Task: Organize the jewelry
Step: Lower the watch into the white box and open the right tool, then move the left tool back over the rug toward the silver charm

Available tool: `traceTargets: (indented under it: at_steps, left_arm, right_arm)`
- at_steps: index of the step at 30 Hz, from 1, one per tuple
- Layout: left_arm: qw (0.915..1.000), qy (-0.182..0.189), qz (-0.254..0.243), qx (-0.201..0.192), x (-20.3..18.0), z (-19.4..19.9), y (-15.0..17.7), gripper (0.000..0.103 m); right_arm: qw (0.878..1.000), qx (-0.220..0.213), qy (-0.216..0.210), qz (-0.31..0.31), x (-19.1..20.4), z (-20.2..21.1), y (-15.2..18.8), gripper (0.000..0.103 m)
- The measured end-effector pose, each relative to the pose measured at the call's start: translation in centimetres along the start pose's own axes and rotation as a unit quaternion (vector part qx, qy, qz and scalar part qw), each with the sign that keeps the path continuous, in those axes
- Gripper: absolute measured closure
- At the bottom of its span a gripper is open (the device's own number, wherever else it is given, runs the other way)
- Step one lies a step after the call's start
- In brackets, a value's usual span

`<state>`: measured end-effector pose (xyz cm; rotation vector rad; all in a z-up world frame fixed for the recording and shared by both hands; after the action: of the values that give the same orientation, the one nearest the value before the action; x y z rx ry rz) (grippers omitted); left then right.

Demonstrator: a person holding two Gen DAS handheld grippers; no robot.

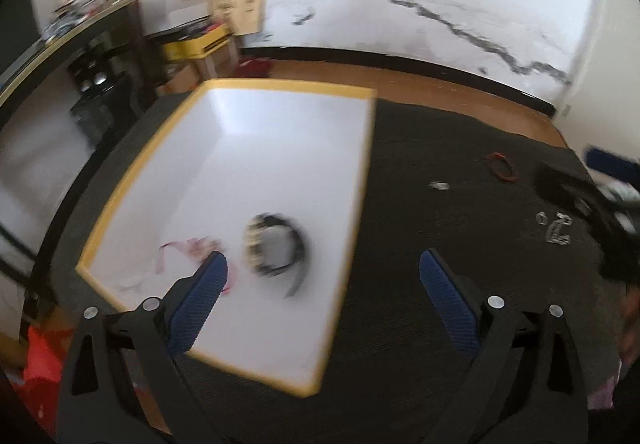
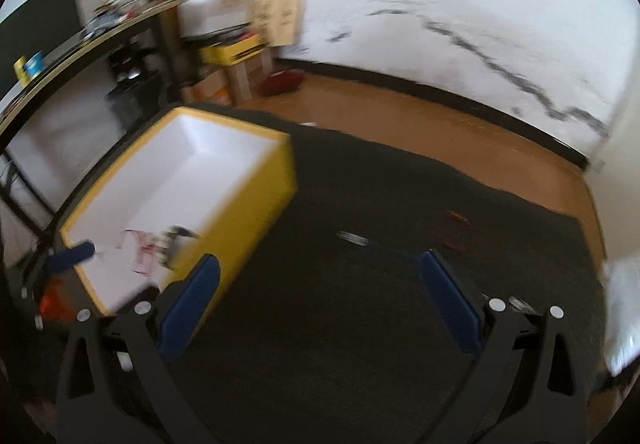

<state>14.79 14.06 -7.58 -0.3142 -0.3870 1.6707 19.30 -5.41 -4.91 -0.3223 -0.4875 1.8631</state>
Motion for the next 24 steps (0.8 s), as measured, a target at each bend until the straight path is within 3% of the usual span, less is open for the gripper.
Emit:
traceTargets:
  at_steps: [6,11,14,19,24]
  left_arm:
    - [0.9976,0.034,-0.06,-0.002,-6.6,-2.2,-1.6,0.009]
    - [0.9943,0.048,-0.095,-0.007,-11.2,-4.2,-2.2,0.009]
    - [0.9927,0.054,-0.107,-0.005,-12.5,-5.9,-2.0,0.009]
    - [0.9894,0.039,-0.139,-0.011,-13.0,-7.9,-2.8,0.009]
    - [0.9902,0.066,-0.123,0.0,-13.0,-10.2,-4.4,0.009]
  right_arm:
    - [0.995,-0.011,0.059,-0.086,-9.1,1.9,5.8,0.006]
    - [0.985,-0.008,0.078,-0.154,-14.5,1.6,10.1,0.006]
    - [0.981,-0.002,0.08,-0.177,-16.2,0.6,11.1,0.006]
    - [0.983,0.019,0.08,-0.164,-16.5,-1.1,11.3,0.006]
    - [0.986,0.029,0.077,-0.148,-16.1,-2.2,11.1,0.006]
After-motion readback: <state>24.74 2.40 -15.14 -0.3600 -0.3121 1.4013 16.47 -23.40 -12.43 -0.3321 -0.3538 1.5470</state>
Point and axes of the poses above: each gripper's, at about its wrist camera, not at the fingertips, and z roughly against the way its jaws point, x to its left, y to its underside, the point moved 1 cm from there along -z, roughly the way its jaws point, and after that the axes turned 12 degrees about x, right-handed, at the moved point
